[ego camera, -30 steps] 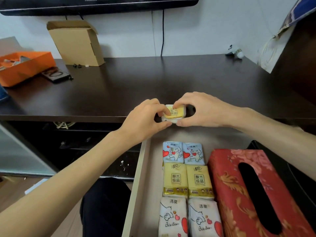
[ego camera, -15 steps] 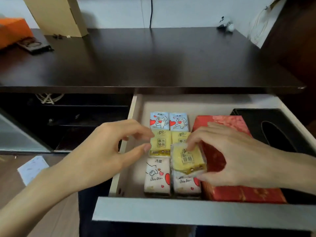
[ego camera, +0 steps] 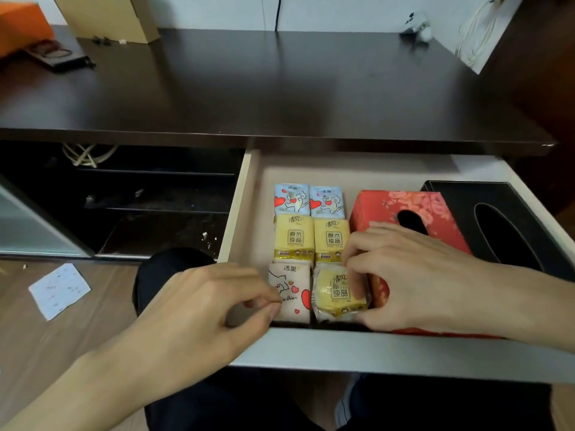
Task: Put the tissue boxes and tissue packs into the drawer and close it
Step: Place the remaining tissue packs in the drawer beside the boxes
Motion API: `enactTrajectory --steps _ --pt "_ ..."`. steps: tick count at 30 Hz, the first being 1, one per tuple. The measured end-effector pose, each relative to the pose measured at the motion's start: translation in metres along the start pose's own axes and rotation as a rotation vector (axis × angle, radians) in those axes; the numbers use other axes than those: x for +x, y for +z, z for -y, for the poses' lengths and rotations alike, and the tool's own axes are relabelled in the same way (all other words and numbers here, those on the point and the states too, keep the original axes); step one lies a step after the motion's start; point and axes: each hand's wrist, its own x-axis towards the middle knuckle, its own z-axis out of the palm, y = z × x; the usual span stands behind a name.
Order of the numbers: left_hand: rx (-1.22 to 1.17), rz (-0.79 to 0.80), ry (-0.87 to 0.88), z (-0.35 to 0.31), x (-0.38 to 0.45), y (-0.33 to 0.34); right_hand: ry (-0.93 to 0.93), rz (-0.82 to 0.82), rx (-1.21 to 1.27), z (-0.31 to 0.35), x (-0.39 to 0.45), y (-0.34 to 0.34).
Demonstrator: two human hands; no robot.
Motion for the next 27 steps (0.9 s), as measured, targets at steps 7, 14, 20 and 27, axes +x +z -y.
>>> enactTrajectory --steps 7,14,20,27 --pt "-0.042 -0.02 -0.008 0.002 -0.002 0.005 0.083 0.02 0.014 -0.007 0.004 0.001" --pt "-0.093 0.015 0.014 -0.002 -0.016 0.008 0.005 -0.229 0.337 -0.004 -0.046 0.01" --pt "-0.025 -0.018 0.074 -0.004 -0.015 0.014 -0.012 -0.32 0.195 -0.006 -0.082 0.051" --pt "0.003 -0.087 0.123 0.007 -0.003 0.018 -0.09 -0.578 -0.067 -0.025 -0.072 0.061"
